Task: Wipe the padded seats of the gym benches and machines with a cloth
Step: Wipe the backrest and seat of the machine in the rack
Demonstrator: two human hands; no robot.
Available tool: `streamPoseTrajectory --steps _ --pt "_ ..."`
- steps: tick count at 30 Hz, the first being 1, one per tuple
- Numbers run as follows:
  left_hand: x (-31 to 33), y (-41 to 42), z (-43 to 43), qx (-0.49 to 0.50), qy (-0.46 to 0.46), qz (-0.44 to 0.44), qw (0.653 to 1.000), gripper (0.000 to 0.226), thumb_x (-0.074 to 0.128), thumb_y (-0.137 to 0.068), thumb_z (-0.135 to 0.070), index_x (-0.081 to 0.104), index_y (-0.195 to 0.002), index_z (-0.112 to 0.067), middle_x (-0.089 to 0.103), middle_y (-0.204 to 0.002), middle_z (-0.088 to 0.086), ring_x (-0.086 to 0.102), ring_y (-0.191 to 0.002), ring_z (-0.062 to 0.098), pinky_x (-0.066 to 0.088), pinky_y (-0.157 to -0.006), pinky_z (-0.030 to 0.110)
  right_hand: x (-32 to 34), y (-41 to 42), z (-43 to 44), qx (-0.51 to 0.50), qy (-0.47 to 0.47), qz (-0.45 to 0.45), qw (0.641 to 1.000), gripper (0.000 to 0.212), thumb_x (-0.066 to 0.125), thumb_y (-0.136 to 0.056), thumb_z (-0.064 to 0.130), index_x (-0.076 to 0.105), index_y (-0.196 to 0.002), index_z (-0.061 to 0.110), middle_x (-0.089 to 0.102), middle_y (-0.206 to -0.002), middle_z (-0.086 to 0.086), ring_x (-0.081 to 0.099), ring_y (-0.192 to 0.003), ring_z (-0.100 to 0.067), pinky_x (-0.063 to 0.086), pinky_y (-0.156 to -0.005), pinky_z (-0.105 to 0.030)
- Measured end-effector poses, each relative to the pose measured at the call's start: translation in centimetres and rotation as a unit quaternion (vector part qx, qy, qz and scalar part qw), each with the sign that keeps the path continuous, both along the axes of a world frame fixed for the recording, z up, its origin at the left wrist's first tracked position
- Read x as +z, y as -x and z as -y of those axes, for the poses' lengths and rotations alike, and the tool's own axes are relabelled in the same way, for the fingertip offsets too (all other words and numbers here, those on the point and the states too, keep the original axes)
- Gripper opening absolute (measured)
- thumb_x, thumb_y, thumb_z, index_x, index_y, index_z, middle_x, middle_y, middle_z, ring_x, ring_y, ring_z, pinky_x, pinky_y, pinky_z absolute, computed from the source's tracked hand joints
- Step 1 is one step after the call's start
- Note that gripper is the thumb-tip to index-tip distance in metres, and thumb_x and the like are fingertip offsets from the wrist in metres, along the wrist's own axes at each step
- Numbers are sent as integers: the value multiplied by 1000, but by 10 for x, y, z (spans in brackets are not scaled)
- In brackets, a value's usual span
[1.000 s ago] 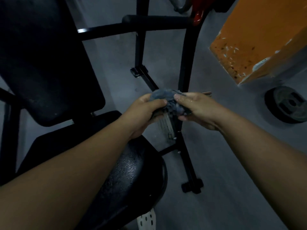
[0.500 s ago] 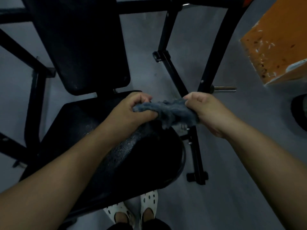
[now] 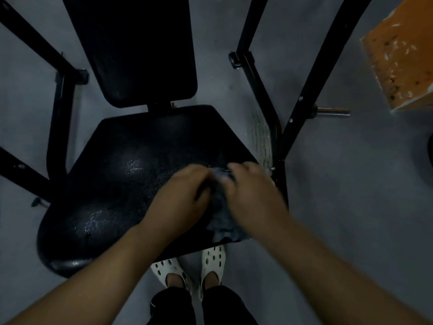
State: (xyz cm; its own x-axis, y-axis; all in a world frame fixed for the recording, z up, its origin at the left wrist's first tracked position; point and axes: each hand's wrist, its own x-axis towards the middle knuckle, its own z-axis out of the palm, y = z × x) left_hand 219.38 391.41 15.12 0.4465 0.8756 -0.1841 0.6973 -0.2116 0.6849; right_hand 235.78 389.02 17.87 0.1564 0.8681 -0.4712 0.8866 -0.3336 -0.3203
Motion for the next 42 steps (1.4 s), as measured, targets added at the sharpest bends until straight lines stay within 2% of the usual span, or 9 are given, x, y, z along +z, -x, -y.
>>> streamPoseTrajectory --steps 4,7,10,14,20,26,32,36,42 --pt "-15 25 -21 121 6 -41 992 31 50 -100 -20 59 -130 -16 55 -137 1 48 -127 18 36 -105 29 -25 54 21 88 25 41 995 74 13 -95 70 17 -158 32 1 -168 -10 -3 -153 -35 -4 -120 -55" --pt "-32 42 -24 35 15 -157 987 48 43 -104 -31 43 -148 -15 34 -159 5 26 -148 24 20 -121 38 -23 26 46 205 -37 15 978 70 16 -96 67 33 -154 32 23 -165 -2 19 -152 -30 13 -120 -50" --pt "-35 46 -24 22 28 -159 987 51 37 -105 -34 36 -153 -15 26 -163 4 19 -151 22 16 -123 39 -39 -20 11 177 -1 68 982 71 7 -93 65 22 -156 36 16 -167 -1 12 -153 -27 15 -122 -49" --pt "-38 47 -25 11 -5 -174 985 50 36 -104 -32 41 -150 -13 32 -160 7 26 -149 26 21 -121 41 -61 8 -49 173 10 84 981 64 18 -98 52 28 -154 25 6 -168 -6 4 -153 -31 10 -122 -54" --pt "-40 59 -32 -27 -26 -200 979 62 21 -97 -43 48 -146 -16 42 -154 7 37 -143 29 29 -117 44 -35 -10 -2 264 8 8 964 70 0 -92 66 13 -157 42 4 -167 9 37 -143 -22 34 -109 -42" --pt "-46 59 -50 -20 13 -227 974 81 3 -85 -55 28 -155 -22 21 -164 3 16 -151 25 18 -122 47 -83 22 -90 223 8 82 971 60 17 -102 58 11 -158 37 0 -168 -4 -1 -154 -31 5 -122 -54" --pt "-53 67 -60 -28 21 -231 972 85 -4 -83 -55 19 -158 -23 10 -167 0 6 -153 21 8 -123 43 -57 -19 -55 303 6 -1 953 71 5 -91 73 13 -156 45 1 -167 13 27 -148 -21 25 -118 -44" --pt "-56 65 -58 -8 7 -227 974 70 8 -94 -52 28 -155 -24 21 -164 1 14 -152 22 12 -123 44 -88 12 -123 188 47 38 980 71 9 -93 75 11 -157 45 -2 -168 7 -3 -154 -24 3 -123 -52" --pt "-61 69 -59 -5 14 -201 979 64 17 -96 -48 28 -153 -21 20 -164 1 12 -152 20 10 -124 43 -61 31 -74 196 28 -92 976 72 13 -93 78 52 -141 41 25 -162 16 18 -151 -13 10 -121 -43"
